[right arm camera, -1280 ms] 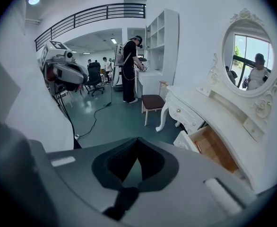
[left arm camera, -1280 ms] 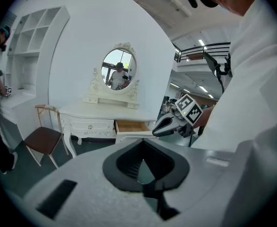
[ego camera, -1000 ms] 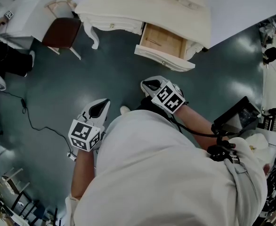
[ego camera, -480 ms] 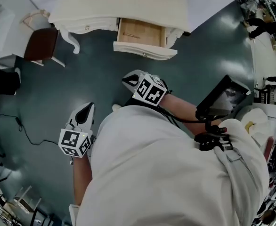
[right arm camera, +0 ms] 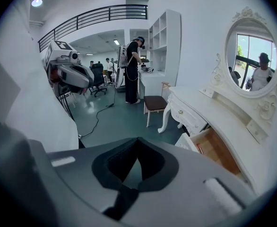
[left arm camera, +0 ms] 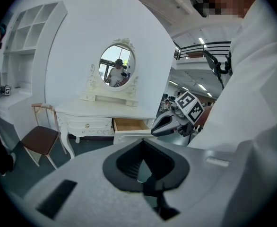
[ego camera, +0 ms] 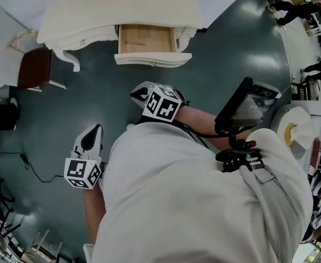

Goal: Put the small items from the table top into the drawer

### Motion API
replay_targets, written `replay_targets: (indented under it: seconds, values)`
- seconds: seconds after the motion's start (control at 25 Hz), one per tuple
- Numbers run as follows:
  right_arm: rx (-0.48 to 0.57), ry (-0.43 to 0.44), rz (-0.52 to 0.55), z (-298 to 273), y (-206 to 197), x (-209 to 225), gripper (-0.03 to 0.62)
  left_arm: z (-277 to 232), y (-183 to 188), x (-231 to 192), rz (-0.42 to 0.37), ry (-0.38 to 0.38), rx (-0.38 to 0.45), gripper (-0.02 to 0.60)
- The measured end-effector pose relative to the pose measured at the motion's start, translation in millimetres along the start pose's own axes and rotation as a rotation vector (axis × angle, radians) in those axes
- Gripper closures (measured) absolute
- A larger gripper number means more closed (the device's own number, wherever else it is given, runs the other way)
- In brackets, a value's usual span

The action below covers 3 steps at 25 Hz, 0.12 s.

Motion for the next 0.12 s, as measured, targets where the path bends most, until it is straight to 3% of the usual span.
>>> replay_targets:
  seconds: [0.12]
  values:
    - [0.001,-0.002,0.001,2.0,-0.8,3.1,0.594,-3.6,1.7,1.2,-0.004,-0.003,-0.002,0.580]
Point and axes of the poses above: the fingertips, and each gripper's own axes: z backward along the fingers, x to its right, y out of its top, the point moved 9 cm from there along z, backward along the fingers, and after that the axes turned 11 degrees about y, right-handed, at the moved point
